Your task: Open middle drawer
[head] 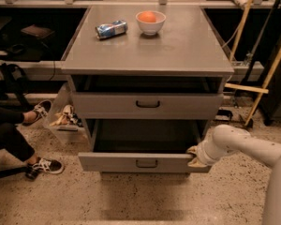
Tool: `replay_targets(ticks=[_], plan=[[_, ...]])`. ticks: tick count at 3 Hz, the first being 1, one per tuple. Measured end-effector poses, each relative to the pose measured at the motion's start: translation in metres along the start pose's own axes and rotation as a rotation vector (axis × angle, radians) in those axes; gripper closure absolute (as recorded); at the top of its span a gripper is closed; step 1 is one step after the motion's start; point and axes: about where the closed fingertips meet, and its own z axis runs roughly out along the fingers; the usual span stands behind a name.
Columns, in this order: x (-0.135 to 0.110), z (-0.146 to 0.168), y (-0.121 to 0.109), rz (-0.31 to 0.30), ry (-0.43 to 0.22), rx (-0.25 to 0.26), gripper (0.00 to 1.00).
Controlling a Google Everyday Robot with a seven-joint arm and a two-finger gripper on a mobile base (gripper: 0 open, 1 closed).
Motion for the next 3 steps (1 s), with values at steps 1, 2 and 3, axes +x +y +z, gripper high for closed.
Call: replay_targets(ticks=[1, 2, 3], plan=[[-0.002, -0.002, 0.0, 0.0, 0.0, 0.0, 1.0], [0.001, -0.002, 0.012, 0.007, 0.0, 0.004, 1.0], [-0.001, -0.004, 0.012, 0.007, 0.0, 0.004, 1.0]])
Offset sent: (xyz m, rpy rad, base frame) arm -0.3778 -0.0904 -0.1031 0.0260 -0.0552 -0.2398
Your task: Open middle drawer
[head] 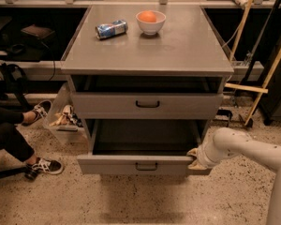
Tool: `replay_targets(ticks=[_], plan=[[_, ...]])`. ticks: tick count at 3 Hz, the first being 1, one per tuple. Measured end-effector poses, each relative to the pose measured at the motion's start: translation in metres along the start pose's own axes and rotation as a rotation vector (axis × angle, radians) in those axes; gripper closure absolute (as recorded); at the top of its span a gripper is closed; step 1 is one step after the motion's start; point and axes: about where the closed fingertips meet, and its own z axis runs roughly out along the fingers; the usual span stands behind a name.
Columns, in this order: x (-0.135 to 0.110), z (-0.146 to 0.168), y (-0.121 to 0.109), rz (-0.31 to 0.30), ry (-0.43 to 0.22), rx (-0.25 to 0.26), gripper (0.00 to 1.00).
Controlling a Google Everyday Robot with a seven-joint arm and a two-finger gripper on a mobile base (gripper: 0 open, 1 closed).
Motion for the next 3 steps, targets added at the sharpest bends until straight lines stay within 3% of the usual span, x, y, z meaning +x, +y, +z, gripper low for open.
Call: replay_targets(ticks=[3], plan=[[0.004, -0.002, 0.025, 0.025, -0.002, 0.012, 1.0]])
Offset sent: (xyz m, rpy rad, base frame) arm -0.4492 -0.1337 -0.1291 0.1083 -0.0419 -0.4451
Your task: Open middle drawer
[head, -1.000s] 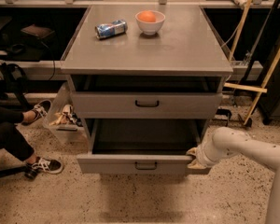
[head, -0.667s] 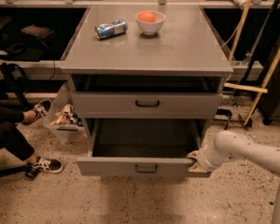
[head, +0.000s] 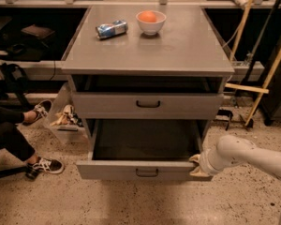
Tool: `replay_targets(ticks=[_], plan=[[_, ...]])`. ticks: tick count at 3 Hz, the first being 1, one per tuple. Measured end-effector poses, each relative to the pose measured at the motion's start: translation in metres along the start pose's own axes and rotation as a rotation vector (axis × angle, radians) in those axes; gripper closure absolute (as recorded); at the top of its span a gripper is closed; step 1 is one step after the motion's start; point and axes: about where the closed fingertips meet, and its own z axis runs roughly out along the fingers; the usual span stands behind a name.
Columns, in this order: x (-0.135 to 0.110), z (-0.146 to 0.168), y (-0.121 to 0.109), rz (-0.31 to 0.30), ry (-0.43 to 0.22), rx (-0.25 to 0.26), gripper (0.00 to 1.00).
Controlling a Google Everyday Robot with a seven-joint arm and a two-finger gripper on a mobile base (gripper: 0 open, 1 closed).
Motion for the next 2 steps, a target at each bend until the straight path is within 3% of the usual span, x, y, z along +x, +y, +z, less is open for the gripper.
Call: replay_targets(ticks=[2], plan=[[0.001, -0.002, 0.014, 0.017, -0.003, 0.008, 1.0]])
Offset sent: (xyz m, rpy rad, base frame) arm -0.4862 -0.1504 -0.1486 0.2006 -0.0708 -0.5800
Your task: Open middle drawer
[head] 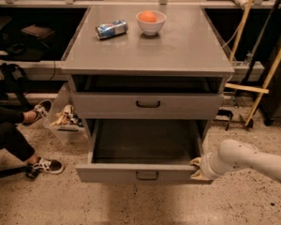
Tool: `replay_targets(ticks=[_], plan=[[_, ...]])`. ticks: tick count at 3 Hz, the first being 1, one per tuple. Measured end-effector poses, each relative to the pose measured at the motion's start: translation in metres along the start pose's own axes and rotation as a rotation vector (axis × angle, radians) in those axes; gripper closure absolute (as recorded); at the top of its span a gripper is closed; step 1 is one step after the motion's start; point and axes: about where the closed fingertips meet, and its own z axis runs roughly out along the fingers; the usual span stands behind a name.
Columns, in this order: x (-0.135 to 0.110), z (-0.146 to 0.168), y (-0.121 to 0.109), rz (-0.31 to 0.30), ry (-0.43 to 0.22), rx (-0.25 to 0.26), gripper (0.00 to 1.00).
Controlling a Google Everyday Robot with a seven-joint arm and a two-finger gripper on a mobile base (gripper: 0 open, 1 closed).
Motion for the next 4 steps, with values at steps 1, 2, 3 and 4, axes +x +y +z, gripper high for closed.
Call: replay_targets(ticks=[1, 2, 3, 4], plan=[[-0.003, -0.002, 0.0, 0.0, 0.0, 0.0, 1.0], [0.003, -0.001, 0.014, 0.017, -0.003, 0.008, 1.0], [-0.001, -0.004, 0.014, 0.017, -0.003, 0.008, 1.0], [-0.003, -0.007, 0.014, 0.02, -0.004, 0.027, 1.0]])
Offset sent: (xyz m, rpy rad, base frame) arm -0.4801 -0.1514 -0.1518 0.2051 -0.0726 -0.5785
